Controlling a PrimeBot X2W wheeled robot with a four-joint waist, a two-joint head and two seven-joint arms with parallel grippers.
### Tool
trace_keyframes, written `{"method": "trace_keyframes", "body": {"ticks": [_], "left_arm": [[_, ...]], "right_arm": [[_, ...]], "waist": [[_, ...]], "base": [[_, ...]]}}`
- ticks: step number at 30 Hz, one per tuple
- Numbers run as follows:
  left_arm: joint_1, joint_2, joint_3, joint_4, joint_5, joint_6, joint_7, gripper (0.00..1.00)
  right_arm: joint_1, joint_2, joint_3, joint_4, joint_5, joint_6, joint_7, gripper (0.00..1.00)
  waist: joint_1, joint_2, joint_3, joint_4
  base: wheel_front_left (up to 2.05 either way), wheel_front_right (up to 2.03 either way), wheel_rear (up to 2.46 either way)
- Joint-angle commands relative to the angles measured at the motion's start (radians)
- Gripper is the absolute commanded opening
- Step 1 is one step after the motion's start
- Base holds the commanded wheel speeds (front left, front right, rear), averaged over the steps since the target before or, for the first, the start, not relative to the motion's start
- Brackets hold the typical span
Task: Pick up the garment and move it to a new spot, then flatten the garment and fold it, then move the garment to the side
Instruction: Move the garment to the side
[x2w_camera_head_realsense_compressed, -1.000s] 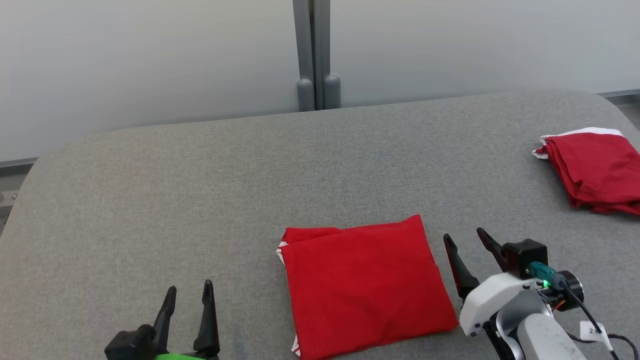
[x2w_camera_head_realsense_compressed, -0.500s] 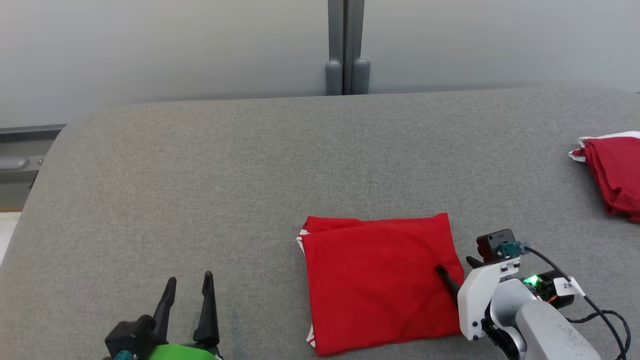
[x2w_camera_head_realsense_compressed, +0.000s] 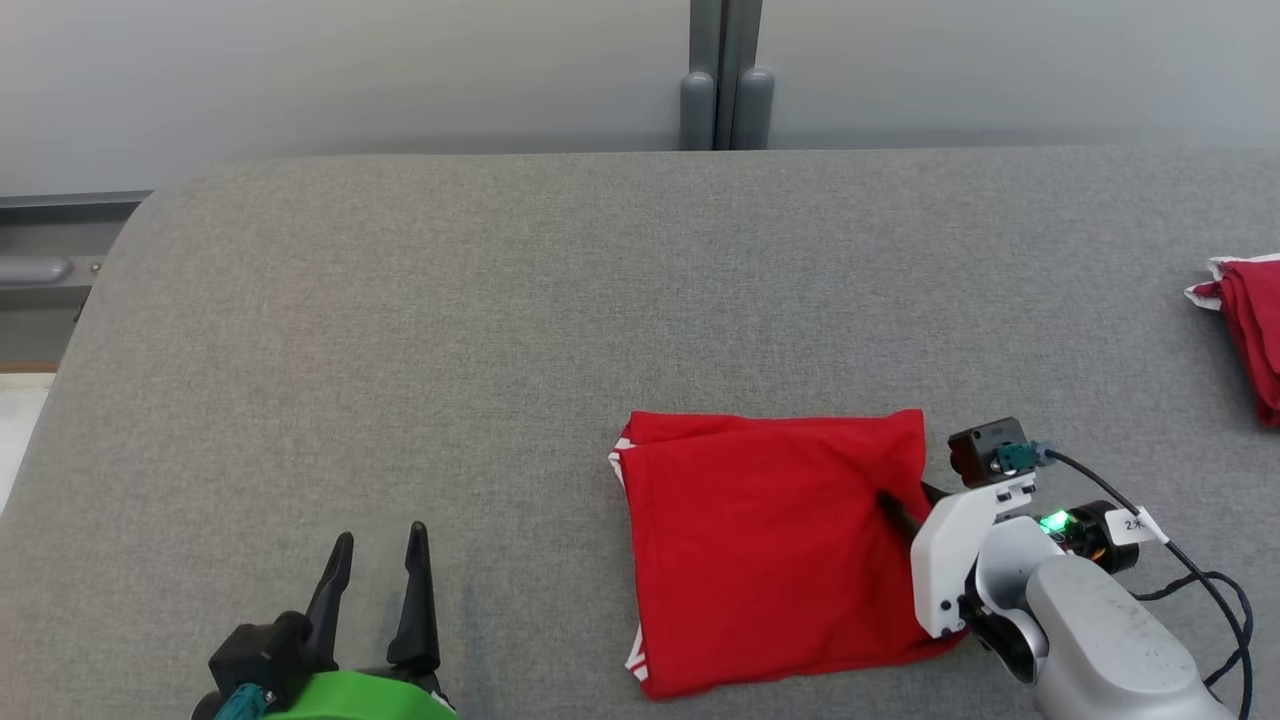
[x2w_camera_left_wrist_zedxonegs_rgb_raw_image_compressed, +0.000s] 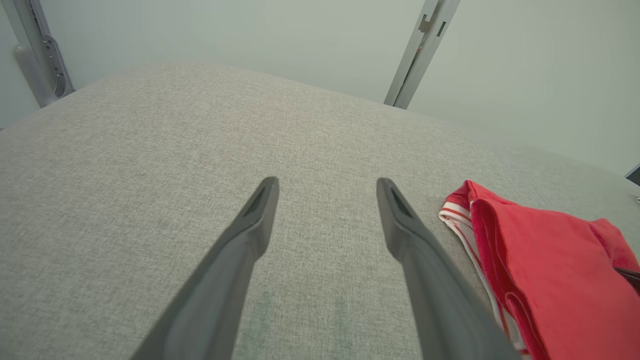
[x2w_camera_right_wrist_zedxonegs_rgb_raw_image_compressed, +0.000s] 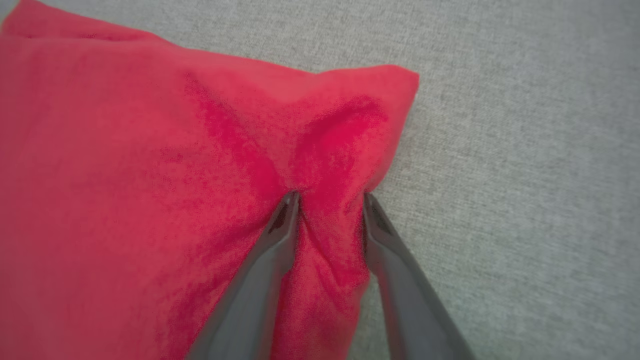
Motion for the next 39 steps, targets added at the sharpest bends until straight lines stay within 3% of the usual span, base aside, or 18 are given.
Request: {"method": "trace_keyframes", "body": {"ticks": [1,9,18,26,32,39], "left_arm": [[-0.013,-0.001,0.0,-0.007,0.006,-0.001,-0.003,1.0],[-0.038,-0.002,-0.025,-0.031,-0.005,-0.009,-0.003,1.0],[-0.1,-0.001,-0.07,-0.059,0.007,-0.011,-0.003,1.0],[-0.158,0.019,-0.093,-0.049,0.031,-0.015,-0.003,1.0],[-0.175,0.041,-0.11,-0.04,0.035,-0.017,-0.001,1.0],[-0.184,0.048,-0.125,-0.041,0.032,-0.016,0.001,1.0]], "right_arm": [[-0.017,-0.007,-0.002,0.012,0.006,-0.002,-0.018,0.0],[-0.078,-0.043,-0.048,0.029,0.005,-0.002,-0.085,0.0],[-0.139,-0.103,-0.113,0.007,-0.023,-0.002,-0.103,0.0],[-0.167,-0.096,-0.165,-0.018,-0.03,-0.002,-0.121,0.0],[-0.177,-0.078,-0.176,-0.027,-0.034,-0.002,-0.131,0.0],[-0.202,-0.079,-0.175,-0.037,-0.046,-0.002,-0.131,0.0]], "waist": [[0.0,0.0,0.006,-0.011],[0.0,0.0,0.043,-0.104],[0.0,0.0,0.14,-0.312],[0.0,0.0,0.217,-0.46],[0.0,0.0,0.237,-0.514],[0.0,0.0,0.242,-0.514]], "base": [[0.0,0.0,0.0],[0.0,0.0,0.0],[0.0,0.0,0.0],[0.0,0.0,0.0],[0.0,0.0,0.0],[0.0,0.0,0.0]]}}
